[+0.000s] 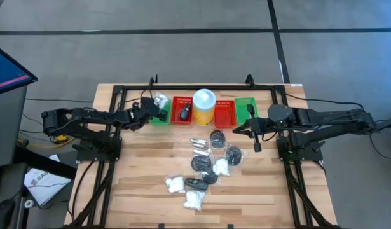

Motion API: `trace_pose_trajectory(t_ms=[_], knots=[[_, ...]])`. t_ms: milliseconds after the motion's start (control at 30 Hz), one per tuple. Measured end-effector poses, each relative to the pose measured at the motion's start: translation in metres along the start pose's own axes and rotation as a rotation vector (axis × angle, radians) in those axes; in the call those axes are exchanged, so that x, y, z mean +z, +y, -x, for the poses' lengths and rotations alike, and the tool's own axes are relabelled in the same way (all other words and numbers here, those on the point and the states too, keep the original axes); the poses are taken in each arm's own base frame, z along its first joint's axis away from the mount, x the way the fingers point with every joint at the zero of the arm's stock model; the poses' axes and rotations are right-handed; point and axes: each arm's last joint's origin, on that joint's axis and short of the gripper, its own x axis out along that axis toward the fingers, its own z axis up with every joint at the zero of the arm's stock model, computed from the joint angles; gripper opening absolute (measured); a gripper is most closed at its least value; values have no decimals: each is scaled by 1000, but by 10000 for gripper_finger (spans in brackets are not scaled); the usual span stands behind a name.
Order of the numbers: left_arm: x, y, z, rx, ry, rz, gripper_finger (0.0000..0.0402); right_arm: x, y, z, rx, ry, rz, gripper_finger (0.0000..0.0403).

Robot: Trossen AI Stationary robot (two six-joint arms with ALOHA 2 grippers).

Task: Pick & Place Travel size toiletries
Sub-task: Put the white cotton pack into the left green bin

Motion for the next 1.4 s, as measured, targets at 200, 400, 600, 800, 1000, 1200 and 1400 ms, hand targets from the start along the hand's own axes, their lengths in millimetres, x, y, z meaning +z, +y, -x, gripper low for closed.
trace_pose_trajectory(t_ms=[200, 400, 600, 800, 1000, 1200, 1400], knots=[[3, 2, -2, 10, -7, 16, 114, 0, 0, 0, 0, 0, 0, 0], [3, 2, -2, 1, -11, 22, 174, 0, 0, 0, 0, 0, 0, 0], [5, 0, -2, -32, -12, 38, 212, 0, 0, 0, -1, 0, 0, 0], [4, -1, -2, -41, -8, 10, 223, 0, 0, 0, 1, 0, 0, 0], [6, -7, 8, -167, 17, -58, 218, 0, 0, 0, 1, -1, 0, 0], [4, -24, 39, -550, 98, -147, 218, 0, 0, 0, 0, -3, 0, 0], [-12, -43, 80, -833, 170, -217, 218, 0, 0, -3, 2, 6, 0, 0]])
